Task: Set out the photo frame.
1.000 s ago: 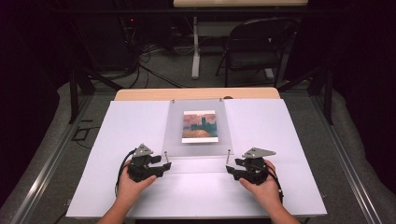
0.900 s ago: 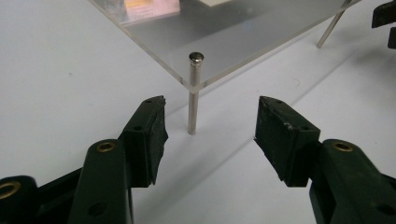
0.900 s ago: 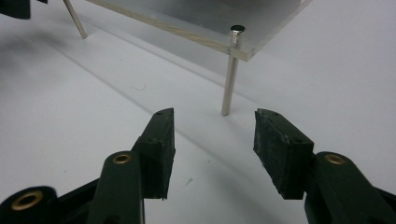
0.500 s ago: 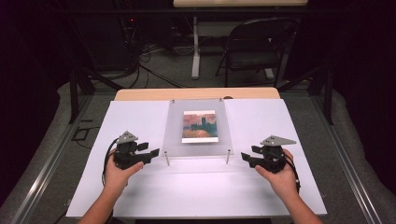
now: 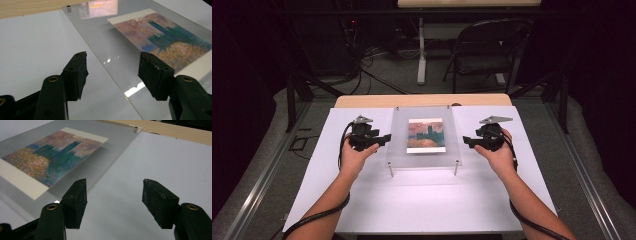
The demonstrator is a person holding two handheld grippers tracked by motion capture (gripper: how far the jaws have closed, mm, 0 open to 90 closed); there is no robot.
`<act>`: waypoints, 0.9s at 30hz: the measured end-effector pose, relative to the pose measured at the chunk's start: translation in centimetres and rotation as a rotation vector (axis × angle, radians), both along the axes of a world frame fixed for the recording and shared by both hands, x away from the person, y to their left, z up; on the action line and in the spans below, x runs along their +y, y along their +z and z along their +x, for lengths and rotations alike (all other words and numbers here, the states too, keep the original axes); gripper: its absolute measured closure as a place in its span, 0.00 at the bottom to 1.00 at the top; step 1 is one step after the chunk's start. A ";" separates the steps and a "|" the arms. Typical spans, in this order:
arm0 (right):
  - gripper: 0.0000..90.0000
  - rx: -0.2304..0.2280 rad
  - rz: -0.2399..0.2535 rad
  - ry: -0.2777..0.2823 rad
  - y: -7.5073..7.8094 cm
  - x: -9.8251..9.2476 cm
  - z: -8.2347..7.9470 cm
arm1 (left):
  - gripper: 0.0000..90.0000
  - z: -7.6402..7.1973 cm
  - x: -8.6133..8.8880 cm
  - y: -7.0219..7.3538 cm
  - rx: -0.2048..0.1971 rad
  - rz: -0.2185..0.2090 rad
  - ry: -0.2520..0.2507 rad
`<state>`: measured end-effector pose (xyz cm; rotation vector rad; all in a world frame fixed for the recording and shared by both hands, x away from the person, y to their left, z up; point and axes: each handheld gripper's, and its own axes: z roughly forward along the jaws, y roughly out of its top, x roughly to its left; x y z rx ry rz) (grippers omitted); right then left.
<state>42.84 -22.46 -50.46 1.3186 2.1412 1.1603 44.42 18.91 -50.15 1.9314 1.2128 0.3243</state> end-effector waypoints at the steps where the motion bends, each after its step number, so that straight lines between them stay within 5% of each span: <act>1: 0.41 0.001 0.003 -0.003 0.0 0.2 0.4 | 0.44 0.4 -0.2 -0.1 0.003 0.000 0.003; 11: 0.44 -0.006 0.055 -0.044 -0.5 1.8 3.7 | 0.44 4.1 -2.4 -1.2 0.066 0.002 0.058; 27: 0.41 0.155 0.116 -0.053 -1.7 4.1 7.1 | 0.42 6.0 -3.1 -2.7 0.139 -0.036 0.087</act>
